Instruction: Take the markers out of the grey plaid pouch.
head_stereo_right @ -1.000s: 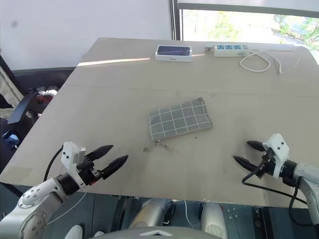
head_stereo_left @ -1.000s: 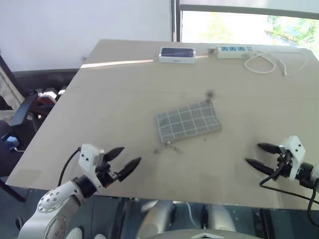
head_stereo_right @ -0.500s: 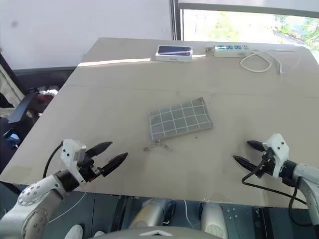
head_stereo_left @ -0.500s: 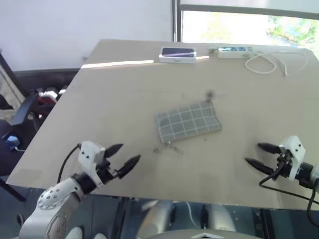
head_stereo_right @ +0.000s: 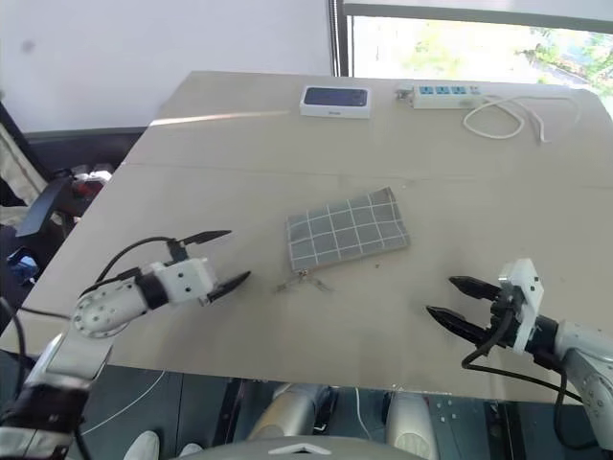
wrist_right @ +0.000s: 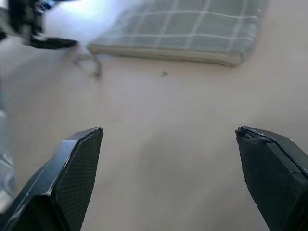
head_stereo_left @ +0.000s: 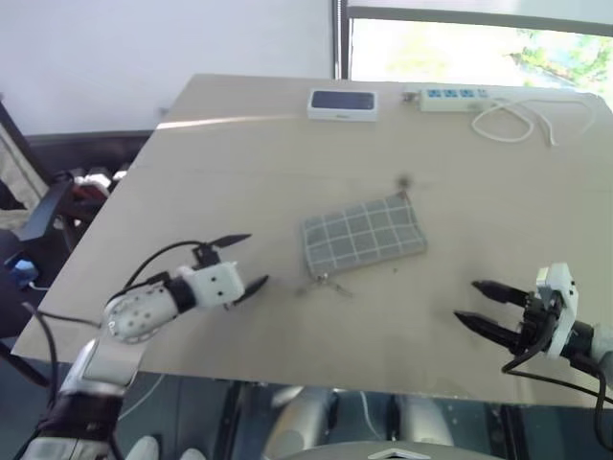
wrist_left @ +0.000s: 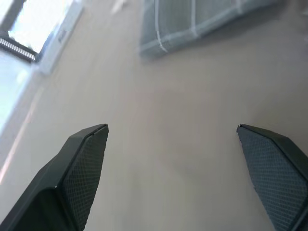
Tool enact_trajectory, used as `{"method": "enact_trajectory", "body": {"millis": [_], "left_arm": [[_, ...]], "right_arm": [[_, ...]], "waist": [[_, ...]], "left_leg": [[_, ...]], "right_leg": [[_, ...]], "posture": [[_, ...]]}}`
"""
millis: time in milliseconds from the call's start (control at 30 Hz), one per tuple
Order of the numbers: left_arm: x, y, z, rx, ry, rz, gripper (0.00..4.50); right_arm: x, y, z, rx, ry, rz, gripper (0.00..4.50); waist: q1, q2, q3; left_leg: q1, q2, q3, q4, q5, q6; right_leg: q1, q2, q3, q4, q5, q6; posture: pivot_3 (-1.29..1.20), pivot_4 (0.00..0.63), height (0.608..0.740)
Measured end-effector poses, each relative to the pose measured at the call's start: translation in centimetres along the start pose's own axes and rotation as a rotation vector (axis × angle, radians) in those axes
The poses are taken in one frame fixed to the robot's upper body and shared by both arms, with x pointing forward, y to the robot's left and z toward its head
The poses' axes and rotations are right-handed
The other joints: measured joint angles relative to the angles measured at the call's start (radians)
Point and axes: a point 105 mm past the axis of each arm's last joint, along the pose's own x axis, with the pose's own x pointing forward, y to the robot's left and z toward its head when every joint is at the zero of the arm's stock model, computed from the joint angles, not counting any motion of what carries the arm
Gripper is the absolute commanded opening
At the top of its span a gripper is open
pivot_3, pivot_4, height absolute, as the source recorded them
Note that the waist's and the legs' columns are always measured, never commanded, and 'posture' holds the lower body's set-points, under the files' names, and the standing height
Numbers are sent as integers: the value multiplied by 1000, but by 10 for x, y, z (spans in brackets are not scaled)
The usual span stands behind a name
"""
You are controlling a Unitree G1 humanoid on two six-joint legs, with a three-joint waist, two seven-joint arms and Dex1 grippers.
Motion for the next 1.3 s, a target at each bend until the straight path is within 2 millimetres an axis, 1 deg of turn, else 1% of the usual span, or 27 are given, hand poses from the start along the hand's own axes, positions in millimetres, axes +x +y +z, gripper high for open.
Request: {"method": "enact_trajectory", "body": {"millis": [67,100,133,167,267,300,333,367,400,433,467,500,567,633,733,800,833,967,1067,1200,1300], "left_arm": [[16,-1,6,38,-66,-16,4449],[20,-4,9,57,-95,-30,4449],[29,-5,12,76,-127,-41,4449],[40,-5,16,96,-163,-52,4449],[61,-8,26,134,-236,-75,4449],[74,-12,38,172,-302,-98,4057],[77,-14,40,180,-318,-106,3891],[83,-20,46,186,-352,-127,3539],[86,-26,49,183,-375,-141,3152],[89,-31,52,179,-395,-154,2540],[92,-33,58,186,-428,-157,2128],[94,-31,60,198,-436,-159,1537],[96,-27,64,210,-452,-148,670],[99,-23,68,215,-467,-134,122],[102,-25,71,210,-477,-137,122],[104,-27,76,213,-491,-145,122],[105,-28,76,213,-492,-146,122],[104,-33,84,253,-519,-169,122],[103,-34,86,257,-523,-168,122],[104,-37,89,254,-529,-165,122],[104,-38,90,258,-530,-165,0]], "right_arm": [[3,6,5,-4,-5,34,4500],[4,8,6,-10,-1,41,4500],[4,8,4,-4,7,39,4500],[5,9,5,-8,7,39,4500],[7,11,9,-28,3,46,4500],[8,13,11,-44,0,44,4500],[9,13,11,-45,0,39,4500],[8,12,9,-46,2,26,4500],[8,11,8,-46,4,14,4500],[8,11,6,-44,4,3,4500],[8,10,4,-44,4,-11,4500],[9,10,4,-49,3,-17,4500],[12,12,4,-59,1,-22,4500],[19,17,3,-80,9,-11,4500],[32,21,4,-138,33,-3,4500],[48,22,9,-217,57,5,4500],[51,22,9,-233,64,7,4500],[77,22,11,-350,128,32,4500],[87,19,8,-376,169,41,4500],[107,14,4,-353,207,59,4500],[112,15,7,-346,209,74,3654]], "waist": [[-1,0,0],[-6,-1,-1],[-4,-1,-1],[4,0,-2],[15,0,-2],[15,-1,-3],[14,-2,-3],[14,-2,-4],[13,-2,-3],[12,-3,-3],[11,-3,-3],[10,-3,-4],[6,-2,-4],[5,-1,-6],[0,0,-7],[-2,0,-8],[0,0,-8],[-2,-1,-8],[-4,-1,-8],[-5,-1,-8],[-4,-2,-8]], "left_leg": [[1,0,0,0,0,0],[1,0,0,0,0,0],[2,0,1,0,0,0],[2,-1,0,1,0,0],[2,-1,-1,4,0,0],[1,-1,-1,7,0,0],[1,-2,0,8,0,0],[1,-3,0,8,0,0],[0,-3,0,9,0,1],[0,-3,0,9,0,1],[0,-3,0,9,0,1],[0,-3,0,9,0,1],[0,-3,0,9,0,1],[0,-3,0,10,0,1],[0,-4,0,11,0,2],[0,-4,0,12,0,2],[0,-4,0,12,0,2],[0,-5,-1,11,0,2],[0,-5,-1,11,0,2],[0,-5,-1,11,0,2],[-1,-5,-1,11,0,2]], "right_leg": [[0,0,0,1,0,0],[0,0,0,1,0,0],[0,0,0,1,0,0],[0,0,-1,3,0,0],[2,0,-2,3,1,2],[2,0,0,3,2,4],[2,0,0,3,2,4],[3,0,0,3,3,5],[2,0,1,3,3,5],[2,0,1,3,3,5],[2,-1,1,3,3,5],[2,-1,1,3,3,6],[2,-1,1,4,3,6],[2,-1,0,4,3,6],[3,2,1,5,3,6],[3,3,1,5,4,7],[3,3,1,5,4,7],[2,3,1,4,4,7],[2,3,2,3,3,7],[2,3,2,4,3,7],[2,3,2,3,3,7]], "posture": [[0,150,738],[0,150,738],[0,150,738],[0,150,738],[0,150,738],[0,150,738],[0,150,738],[0,150,738],[0,150,738],[0,150,738],[0,150,738],[0,150,738],[0,150,738],[0,150,738],[0,150,738],[0,150,738],[0,150,738],[0,150,738],[0,150,738],[0,150,738],[0,150,738]]}}
